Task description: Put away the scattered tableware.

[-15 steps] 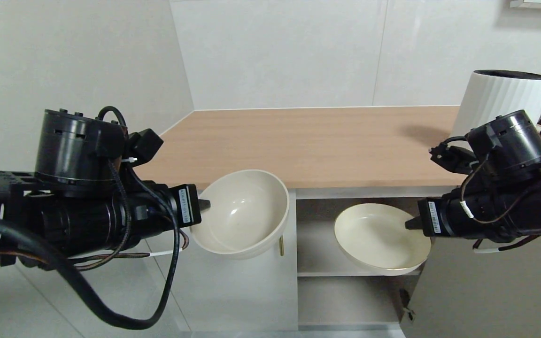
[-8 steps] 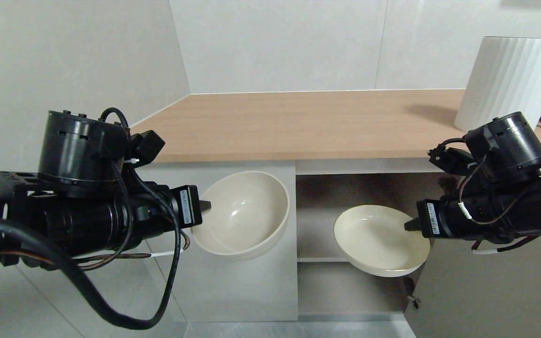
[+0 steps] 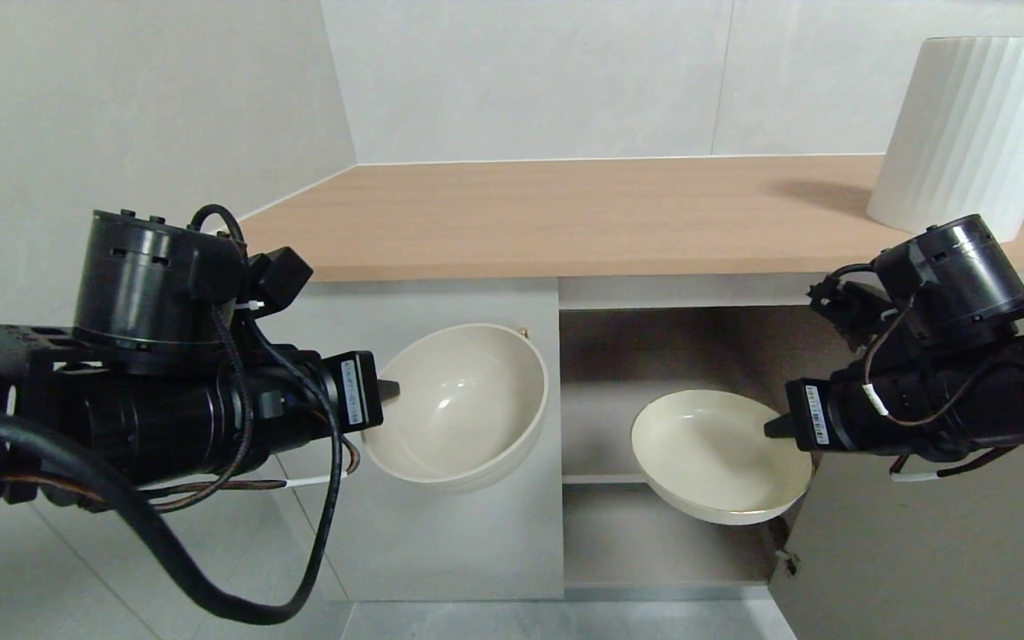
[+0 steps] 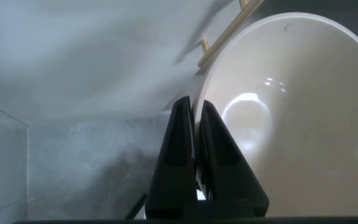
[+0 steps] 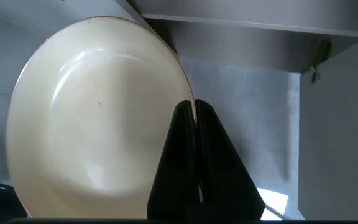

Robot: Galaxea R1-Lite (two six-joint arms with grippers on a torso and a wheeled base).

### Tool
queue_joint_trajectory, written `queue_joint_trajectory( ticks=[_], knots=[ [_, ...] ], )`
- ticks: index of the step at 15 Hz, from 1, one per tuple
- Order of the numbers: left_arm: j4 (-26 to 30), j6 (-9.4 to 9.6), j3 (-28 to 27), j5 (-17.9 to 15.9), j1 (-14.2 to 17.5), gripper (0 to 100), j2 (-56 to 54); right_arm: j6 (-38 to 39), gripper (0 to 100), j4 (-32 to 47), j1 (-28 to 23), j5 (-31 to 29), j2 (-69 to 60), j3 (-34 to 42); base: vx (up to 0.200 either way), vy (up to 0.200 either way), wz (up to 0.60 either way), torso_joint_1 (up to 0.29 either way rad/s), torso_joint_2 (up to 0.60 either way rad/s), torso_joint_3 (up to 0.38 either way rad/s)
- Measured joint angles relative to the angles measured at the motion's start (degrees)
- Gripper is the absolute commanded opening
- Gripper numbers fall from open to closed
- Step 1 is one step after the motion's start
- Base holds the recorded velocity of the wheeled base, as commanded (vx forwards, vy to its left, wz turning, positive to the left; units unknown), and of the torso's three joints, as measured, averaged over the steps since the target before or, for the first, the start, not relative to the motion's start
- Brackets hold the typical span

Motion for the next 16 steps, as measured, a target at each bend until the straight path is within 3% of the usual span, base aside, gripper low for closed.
queue_joint_trajectory(
  ticks=[5,10,16],
  knots=[
    [0.0,0.05,0.0,0.0,0.0,0,0.6,0.0,0,-3.0,0.5,-1.9,7.4,-0.2,0.000,0.000,0.00,0.000,0.00,0.000],
    [0.0,0.05,0.0,0.0,0.0,0,0.7,0.2,0,-12.2,1.0,-4.5,21.1,-0.6,0.000,0.000,0.00,0.000,0.00,0.000],
    [0.0,0.02,0.0,0.0,-0.1,0,0.8,3.5,0,-15.1,-0.8,-9.9,35.8,-10.7,0.000,0.000,0.00,0.000,0.00,0.000]
  ],
)
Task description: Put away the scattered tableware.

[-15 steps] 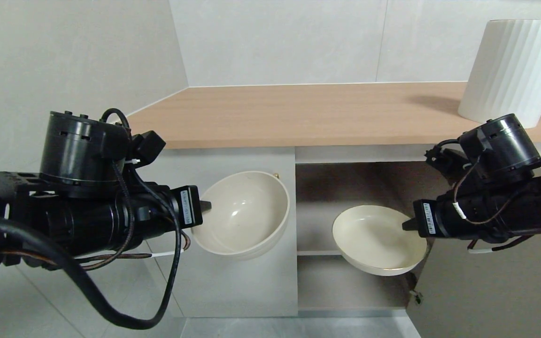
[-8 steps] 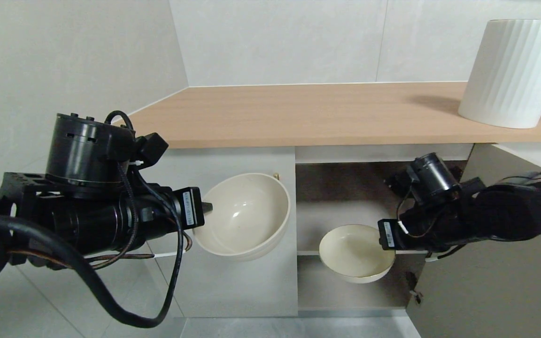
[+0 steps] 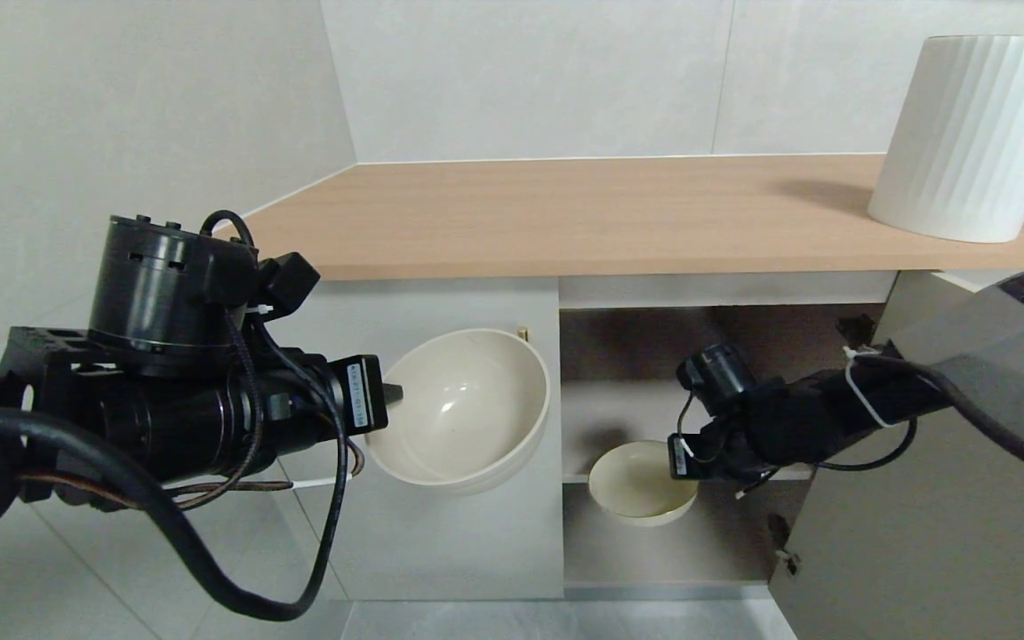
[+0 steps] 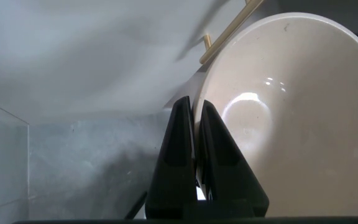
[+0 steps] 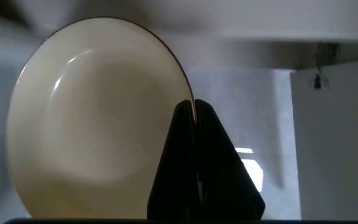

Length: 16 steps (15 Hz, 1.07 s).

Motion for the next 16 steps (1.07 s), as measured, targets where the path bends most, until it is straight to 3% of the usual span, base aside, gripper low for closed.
queue_joint_trajectory(
  ticks=[7,11,16],
  knots=[
    [0.0,0.00,0.1,0.0,-0.1,0,0.3,8.7,0,-0.1,-5.4,-9.0,13.3,-15.7,0.000,0.000,0.00,0.000,0.00,0.000],
    [0.0,0.02,0.1,0.0,-0.1,0,0.3,9.0,0,-0.2,-7.1,-14.1,18.1,-20.8,0.000,0.000,0.00,0.000,0.00,0.000],
    [0.0,0.02,0.1,0.0,-0.1,0,0.3,10.0,0,-0.2,-7.8,-15.9,21.5,-25.3,0.000,0.000,0.00,0.000,0.00,0.000]
  ],
)
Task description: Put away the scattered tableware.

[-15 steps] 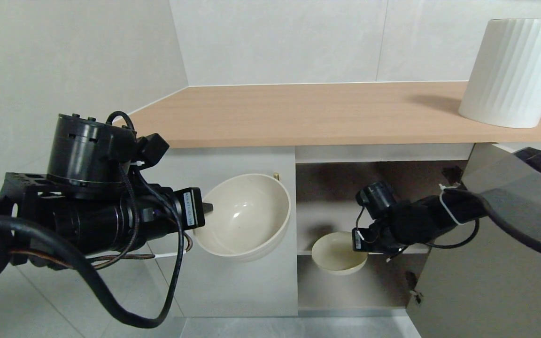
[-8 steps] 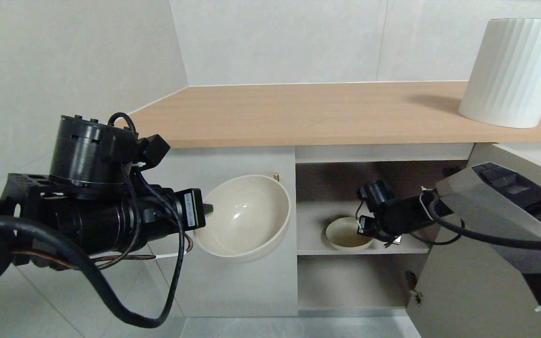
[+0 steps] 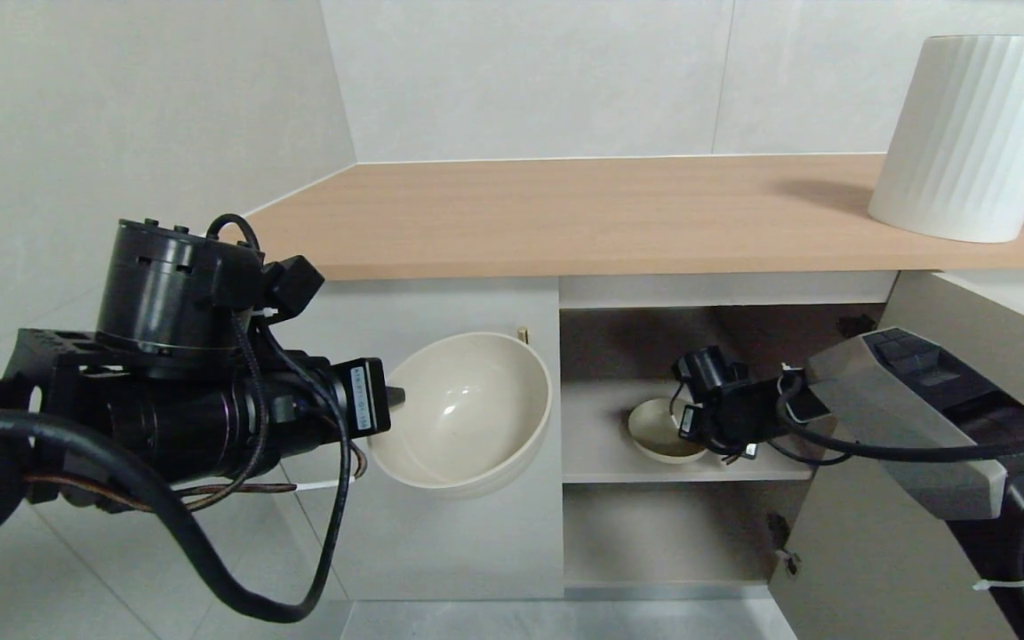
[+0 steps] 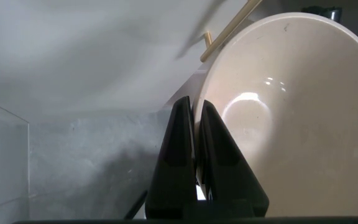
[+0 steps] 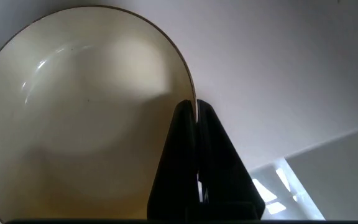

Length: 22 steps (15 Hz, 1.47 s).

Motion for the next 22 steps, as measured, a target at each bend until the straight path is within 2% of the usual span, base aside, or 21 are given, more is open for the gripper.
queue_joint_trajectory(
  ticks=[3,4,10,11,13,15,19,22],
  knots=[
    [0.0,-0.02,0.0,0.0,0.0,0,0.0,0.1,0,0.0,-0.3,-0.8,0.9,-1.4,0.000,0.000,0.00,0.000,0.00,0.000],
    [0.0,-0.02,0.0,0.0,0.0,0,0.0,0.1,100,0.0,-0.4,-0.8,1.1,-1.5,0.000,0.000,0.00,0.000,0.00,0.000],
    [0.0,-0.02,0.0,0.1,0.0,0,0.7,0.9,100,0.5,-0.3,-0.6,-0.7,0.5,0.000,0.000,0.00,0.000,0.00,0.000],
    [-0.1,0.41,0.0,0.1,0.0,0,1.1,0.9,100,0.5,-0.2,0.0,-2.2,2.5,0.000,0.000,0.00,0.000,0.00,0.000],
    [-0.1,3.10,0.0,0.5,-0.2,0,2.9,0.2,100,0.6,0.7,4.3,-7.4,8.9,0.000,0.000,0.00,0.000,0.00,0.000],
    [-0.1,4.17,0.0,3.2,-1.1,0,5.8,-2.8,100,0.6,2.4,10.6,-14.7,16.7,0.000,0.000,0.00,0.000,0.00,0.000],
    [-0.1,4.36,-0.6,12.0,-3.8,0,13.9,-9.1,100,0.6,7.1,21.2,-30.8,29.0,0.000,0.000,0.00,0.000,0.00,0.000],
    [0.1,4.52,-0.9,13.6,-6.9,0,19.0,-10.7,100,4.2,12.2,29.0,-41.6,34.2,0.000,0.000,0.00,0.000,0.00,0.000]
  ],
)
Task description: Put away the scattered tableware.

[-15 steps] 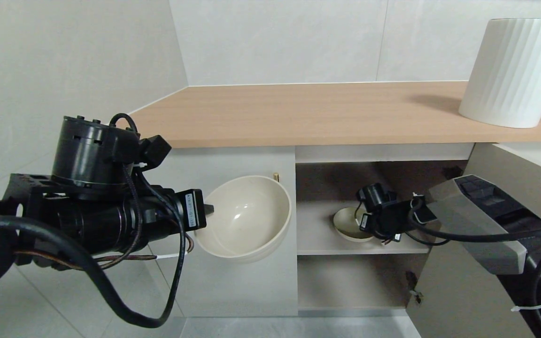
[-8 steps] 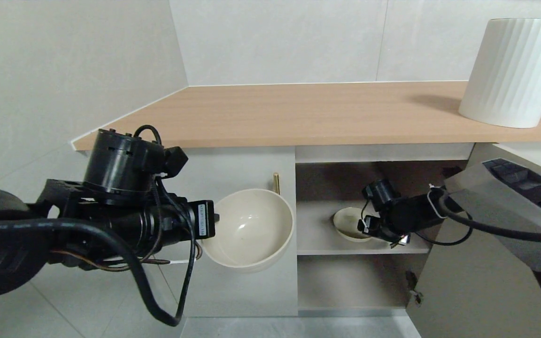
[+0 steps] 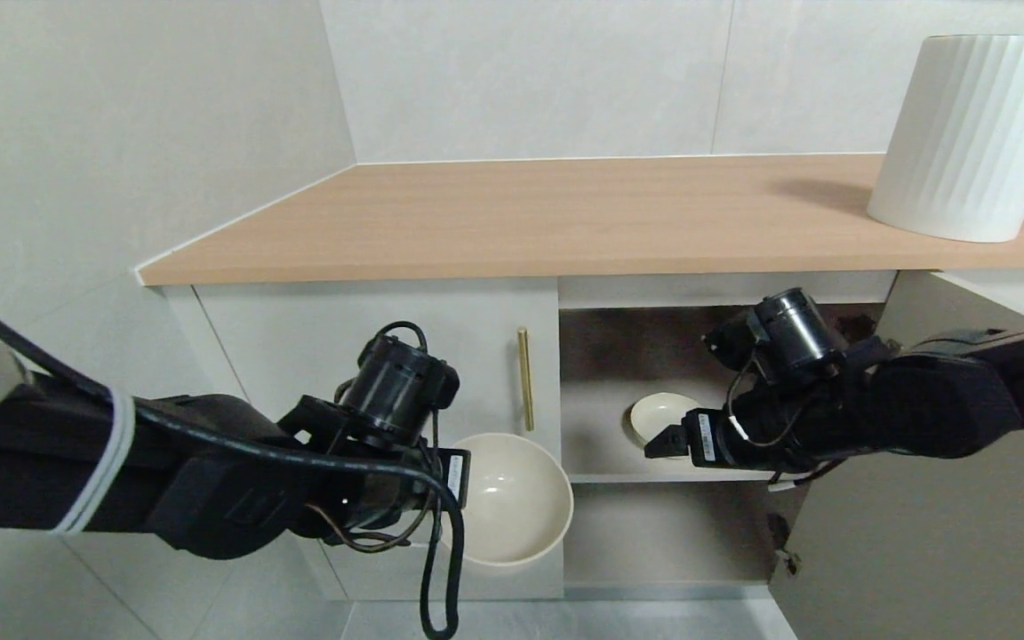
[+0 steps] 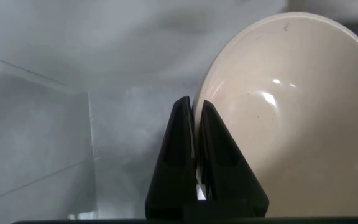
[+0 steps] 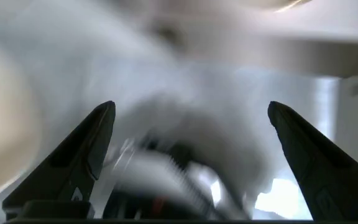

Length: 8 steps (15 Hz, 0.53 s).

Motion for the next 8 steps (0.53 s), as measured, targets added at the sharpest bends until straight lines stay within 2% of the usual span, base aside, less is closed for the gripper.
queue_joint_trajectory(
  ticks=[1,4,8],
  knots=[
    [0.0,0.09,0.0,0.1,-1.2,0,1.3,-0.1,100,1.6,2.2,2.0,-2.4,0.7,0.000,0.000,0.00,0.000,0.00,0.000],
    [-0.8,0.50,-0.1,0.1,-4.4,0,3.5,0.0,100,2.2,7.2,3.0,-5.0,1.6,0.000,0.000,0.00,0.000,0.00,0.000],
    [-2.9,0.30,0.4,1.9,-6.4,0,3.1,0.2,100,2.0,10.2,2.4,-2.3,1.6,0.000,0.000,0.00,0.000,0.00,0.000]
  ],
)
